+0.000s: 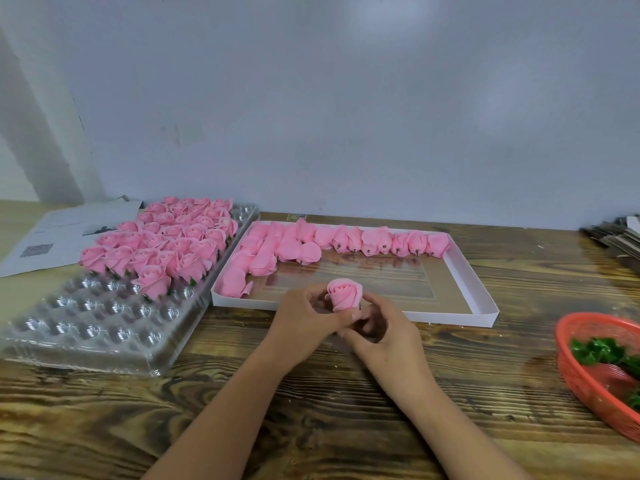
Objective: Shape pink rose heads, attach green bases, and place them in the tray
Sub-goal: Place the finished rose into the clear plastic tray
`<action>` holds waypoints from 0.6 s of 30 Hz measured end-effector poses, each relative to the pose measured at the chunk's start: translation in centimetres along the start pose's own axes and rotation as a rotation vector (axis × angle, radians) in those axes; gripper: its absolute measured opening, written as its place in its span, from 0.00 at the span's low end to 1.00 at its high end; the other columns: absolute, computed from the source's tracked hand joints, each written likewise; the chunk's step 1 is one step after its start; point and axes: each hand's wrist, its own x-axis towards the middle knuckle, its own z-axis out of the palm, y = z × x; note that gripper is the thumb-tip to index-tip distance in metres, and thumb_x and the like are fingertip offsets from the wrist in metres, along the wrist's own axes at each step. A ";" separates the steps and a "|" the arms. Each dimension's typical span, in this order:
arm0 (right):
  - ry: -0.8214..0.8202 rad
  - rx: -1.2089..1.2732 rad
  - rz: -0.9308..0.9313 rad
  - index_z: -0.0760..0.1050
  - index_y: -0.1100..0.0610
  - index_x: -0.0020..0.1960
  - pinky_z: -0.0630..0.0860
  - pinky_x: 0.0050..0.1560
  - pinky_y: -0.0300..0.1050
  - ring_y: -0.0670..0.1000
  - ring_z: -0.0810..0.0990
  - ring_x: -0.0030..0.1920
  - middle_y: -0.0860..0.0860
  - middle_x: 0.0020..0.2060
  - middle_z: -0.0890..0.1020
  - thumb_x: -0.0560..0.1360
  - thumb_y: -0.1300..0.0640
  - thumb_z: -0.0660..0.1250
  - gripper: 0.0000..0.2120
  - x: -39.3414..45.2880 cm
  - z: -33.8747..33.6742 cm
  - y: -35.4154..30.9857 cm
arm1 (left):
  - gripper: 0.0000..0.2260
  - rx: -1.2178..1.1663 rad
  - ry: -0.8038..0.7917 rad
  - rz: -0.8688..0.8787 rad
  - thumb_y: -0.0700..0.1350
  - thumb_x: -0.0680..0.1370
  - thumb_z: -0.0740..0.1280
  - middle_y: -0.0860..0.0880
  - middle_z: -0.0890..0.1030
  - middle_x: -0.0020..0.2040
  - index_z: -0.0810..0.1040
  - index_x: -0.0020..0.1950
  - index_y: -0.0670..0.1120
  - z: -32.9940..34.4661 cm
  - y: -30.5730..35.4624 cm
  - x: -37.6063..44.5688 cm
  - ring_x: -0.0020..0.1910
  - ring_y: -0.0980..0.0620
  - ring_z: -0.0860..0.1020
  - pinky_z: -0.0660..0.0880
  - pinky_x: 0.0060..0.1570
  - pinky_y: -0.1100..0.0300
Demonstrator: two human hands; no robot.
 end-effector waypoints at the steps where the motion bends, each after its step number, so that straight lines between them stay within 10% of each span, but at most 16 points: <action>1: 0.000 0.012 0.023 0.72 0.41 0.63 0.72 0.45 0.27 0.40 0.77 0.45 0.43 0.43 0.80 0.68 0.53 0.79 0.27 0.0 0.0 0.1 | 0.12 0.005 0.016 -0.019 0.50 0.71 0.79 0.57 0.87 0.48 0.85 0.52 0.61 -0.4 0.0 0.0 0.49 0.59 0.85 0.78 0.48 0.65; 18: 0.041 0.076 0.044 0.73 0.42 0.59 0.69 0.48 0.25 0.34 0.77 0.51 0.39 0.47 0.80 0.82 0.51 0.63 0.07 -0.1 -0.4 0.9 | 0.12 0.416 0.483 -0.170 0.44 0.71 0.79 0.53 0.84 0.37 0.82 0.50 0.53 -16.9 0.6 -3.0 0.35 0.51 0.81 0.74 0.32 0.60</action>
